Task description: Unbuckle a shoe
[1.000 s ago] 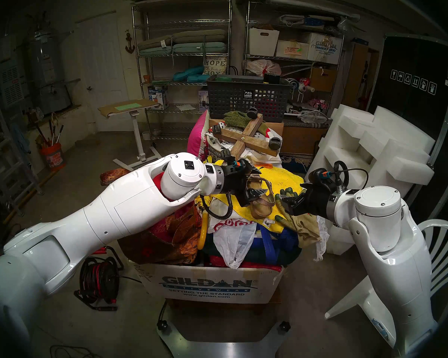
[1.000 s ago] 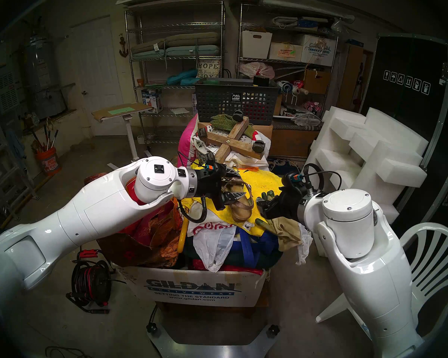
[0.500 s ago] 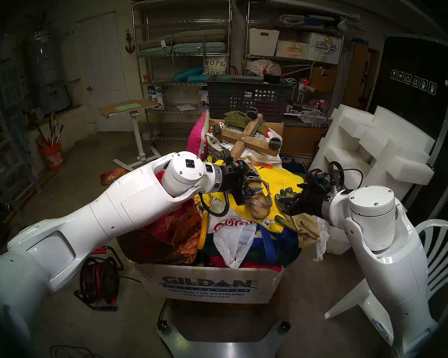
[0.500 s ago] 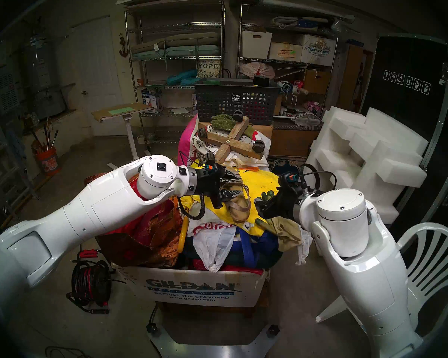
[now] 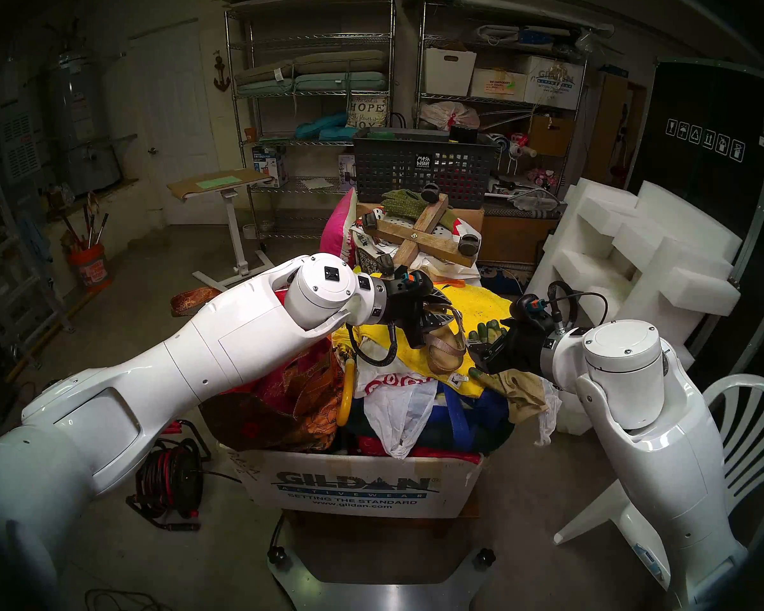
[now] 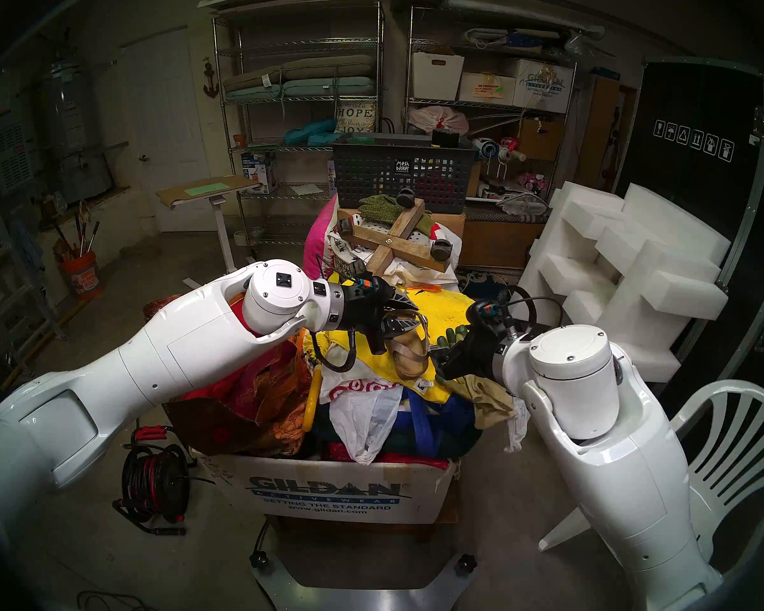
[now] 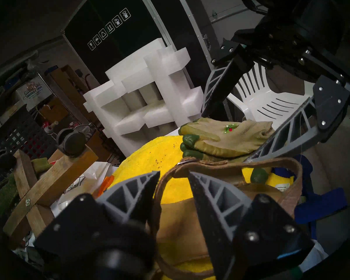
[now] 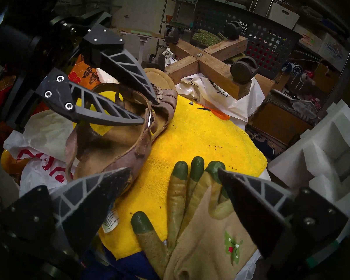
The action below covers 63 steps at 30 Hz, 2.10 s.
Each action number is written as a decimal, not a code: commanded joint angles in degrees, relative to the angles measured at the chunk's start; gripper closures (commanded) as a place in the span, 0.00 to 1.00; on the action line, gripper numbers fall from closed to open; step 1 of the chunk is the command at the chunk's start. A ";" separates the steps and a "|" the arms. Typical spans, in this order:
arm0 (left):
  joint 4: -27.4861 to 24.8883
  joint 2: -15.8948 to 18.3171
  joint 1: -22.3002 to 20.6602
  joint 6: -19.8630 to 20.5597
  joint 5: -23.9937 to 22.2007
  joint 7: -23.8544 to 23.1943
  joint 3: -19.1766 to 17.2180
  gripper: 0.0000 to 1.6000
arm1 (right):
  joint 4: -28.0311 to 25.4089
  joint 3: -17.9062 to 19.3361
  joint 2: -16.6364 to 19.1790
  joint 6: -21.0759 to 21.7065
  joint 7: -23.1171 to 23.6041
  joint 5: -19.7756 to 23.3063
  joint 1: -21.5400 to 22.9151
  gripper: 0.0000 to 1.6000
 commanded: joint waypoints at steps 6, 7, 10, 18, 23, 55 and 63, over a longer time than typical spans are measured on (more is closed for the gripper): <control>-0.57 -1.51 -0.88 -0.63 -0.24 -0.62 -0.37 0.43 | 0.34 -0.91 -0.82 -0.73 0.33 -0.43 2.91 0.00; -0.59 -1.52 -0.80 -0.61 -0.21 -0.60 -0.35 0.45 | 0.38 -1.00 -0.90 -0.71 0.34 -0.51 3.00 0.01; -0.59 -1.55 -0.64 -0.55 -0.15 -0.58 -0.29 0.49 | 0.42 -1.18 -1.06 -0.67 0.33 -0.69 3.17 0.02; -0.15 -1.39 -0.55 -0.38 0.93 0.32 0.39 0.49 | -0.16 -0.93 -1.28 -0.54 0.01 -1.42 2.63 0.04; 0.41 -1.13 -0.95 -0.75 1.30 -0.17 0.50 0.48 | -0.54 -0.37 -1.06 -0.32 0.04 -1.45 2.13 0.02; 0.42 -0.69 -0.74 -1.64 1.99 -0.98 -0.23 0.79 | 0.50 -1.58 -1.08 -0.71 0.85 -2.20 2.86 0.14; 0.42 -0.63 -0.29 -1.89 1.34 -0.46 -0.44 1.00 | 0.57 -2.13 -1.54 -0.96 0.39 -2.82 3.35 0.54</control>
